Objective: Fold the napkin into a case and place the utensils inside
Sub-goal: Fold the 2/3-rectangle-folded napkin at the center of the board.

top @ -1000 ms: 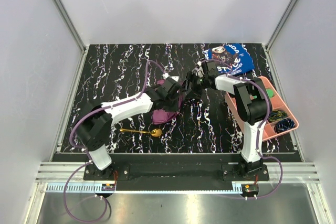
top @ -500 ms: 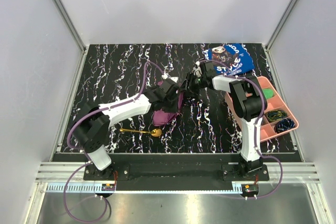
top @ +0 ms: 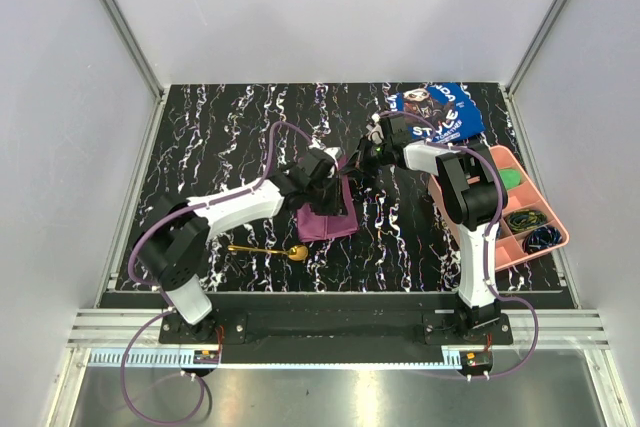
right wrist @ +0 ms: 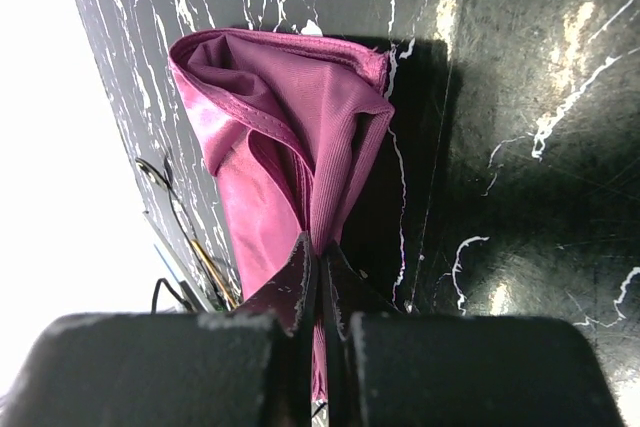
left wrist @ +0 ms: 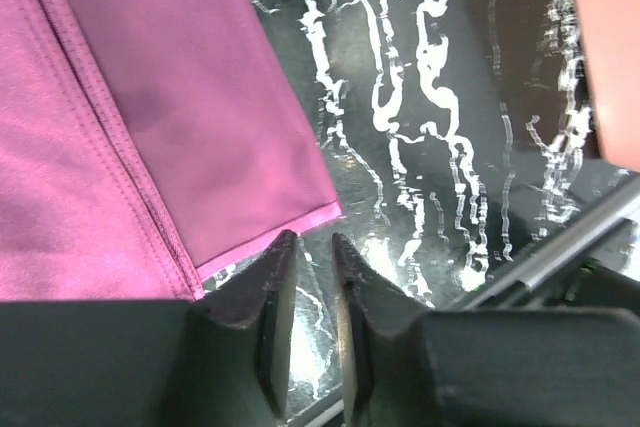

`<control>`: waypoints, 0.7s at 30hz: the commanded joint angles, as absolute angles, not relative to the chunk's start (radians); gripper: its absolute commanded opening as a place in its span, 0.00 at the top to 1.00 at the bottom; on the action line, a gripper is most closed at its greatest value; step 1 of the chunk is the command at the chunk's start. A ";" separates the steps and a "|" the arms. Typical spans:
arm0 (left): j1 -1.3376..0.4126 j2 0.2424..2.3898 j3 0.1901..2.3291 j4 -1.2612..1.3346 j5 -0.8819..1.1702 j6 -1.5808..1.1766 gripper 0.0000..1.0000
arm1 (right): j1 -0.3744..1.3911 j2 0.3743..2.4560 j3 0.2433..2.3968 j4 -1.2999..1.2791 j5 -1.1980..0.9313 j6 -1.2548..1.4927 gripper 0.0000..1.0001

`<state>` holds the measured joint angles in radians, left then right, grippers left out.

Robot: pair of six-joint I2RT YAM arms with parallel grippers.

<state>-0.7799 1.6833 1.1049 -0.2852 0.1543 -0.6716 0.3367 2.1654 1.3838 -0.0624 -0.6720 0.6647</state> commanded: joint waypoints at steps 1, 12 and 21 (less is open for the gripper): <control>-0.752 1.683 1.124 -0.210 0.268 -0.663 0.94 | 0.337 2.151 1.419 -0.038 -0.655 0.692 1.00; -0.560 1.693 1.153 -0.201 0.259 -0.727 0.86 | 0.341 2.102 1.450 -0.147 -0.618 0.608 1.00; -0.466 1.986 1.366 -0.232 0.267 -0.729 0.96 | 0.362 2.103 1.473 -0.176 -0.588 0.620 1.00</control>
